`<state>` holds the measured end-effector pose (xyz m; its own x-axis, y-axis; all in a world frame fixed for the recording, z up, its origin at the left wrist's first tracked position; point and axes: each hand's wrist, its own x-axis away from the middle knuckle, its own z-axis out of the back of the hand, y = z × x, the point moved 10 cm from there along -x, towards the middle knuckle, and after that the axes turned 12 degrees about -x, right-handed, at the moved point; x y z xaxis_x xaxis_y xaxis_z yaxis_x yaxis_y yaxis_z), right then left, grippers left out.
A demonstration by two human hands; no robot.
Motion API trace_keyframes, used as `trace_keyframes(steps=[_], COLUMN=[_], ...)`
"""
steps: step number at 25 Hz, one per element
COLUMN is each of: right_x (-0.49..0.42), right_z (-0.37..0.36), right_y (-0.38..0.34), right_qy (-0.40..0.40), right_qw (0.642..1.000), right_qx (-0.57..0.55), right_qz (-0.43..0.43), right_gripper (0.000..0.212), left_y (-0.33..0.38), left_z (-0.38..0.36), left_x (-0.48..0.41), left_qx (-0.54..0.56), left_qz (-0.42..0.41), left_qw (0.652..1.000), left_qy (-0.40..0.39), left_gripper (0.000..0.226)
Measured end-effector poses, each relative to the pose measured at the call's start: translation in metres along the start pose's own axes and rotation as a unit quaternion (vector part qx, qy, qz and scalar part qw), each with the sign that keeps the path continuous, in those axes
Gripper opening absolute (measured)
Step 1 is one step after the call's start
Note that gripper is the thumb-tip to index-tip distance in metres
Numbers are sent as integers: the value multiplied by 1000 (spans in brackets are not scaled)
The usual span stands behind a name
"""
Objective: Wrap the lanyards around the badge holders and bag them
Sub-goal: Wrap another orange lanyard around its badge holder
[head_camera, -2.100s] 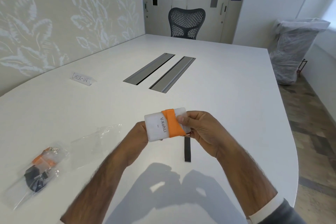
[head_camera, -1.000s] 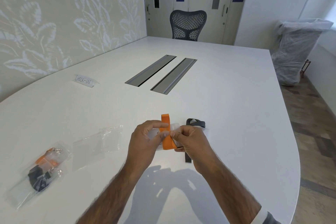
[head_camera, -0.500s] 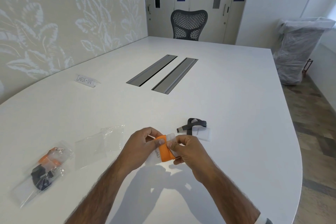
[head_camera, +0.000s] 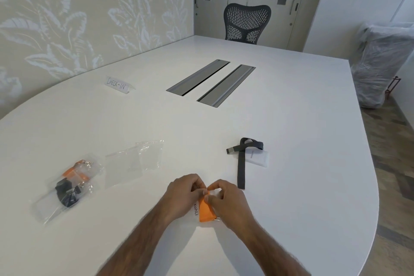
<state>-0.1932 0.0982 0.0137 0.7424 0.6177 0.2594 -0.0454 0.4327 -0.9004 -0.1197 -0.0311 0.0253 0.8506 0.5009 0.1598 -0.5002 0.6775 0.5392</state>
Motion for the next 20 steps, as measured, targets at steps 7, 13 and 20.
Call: trace_keyframes(steps=[7,13,20], right_x=[2,-3,-20], right_z=[2,5,-31], right_y=[-11,-17,-62], right_qy=[50,61,19], right_qw=[982,980,984], right_qx=[171,172,147], right_qz=[67,78,101], right_gripper=[26,37,41], left_y=[9,-16,-84], left_z=[5,18,89], left_x=[13,27,41], left_qx=[-117,-94,-158], left_qz=[-71,-68,-2], left_qw=[980,976,954], left_qy=[144,184,255], left_gripper=[15,22,40])
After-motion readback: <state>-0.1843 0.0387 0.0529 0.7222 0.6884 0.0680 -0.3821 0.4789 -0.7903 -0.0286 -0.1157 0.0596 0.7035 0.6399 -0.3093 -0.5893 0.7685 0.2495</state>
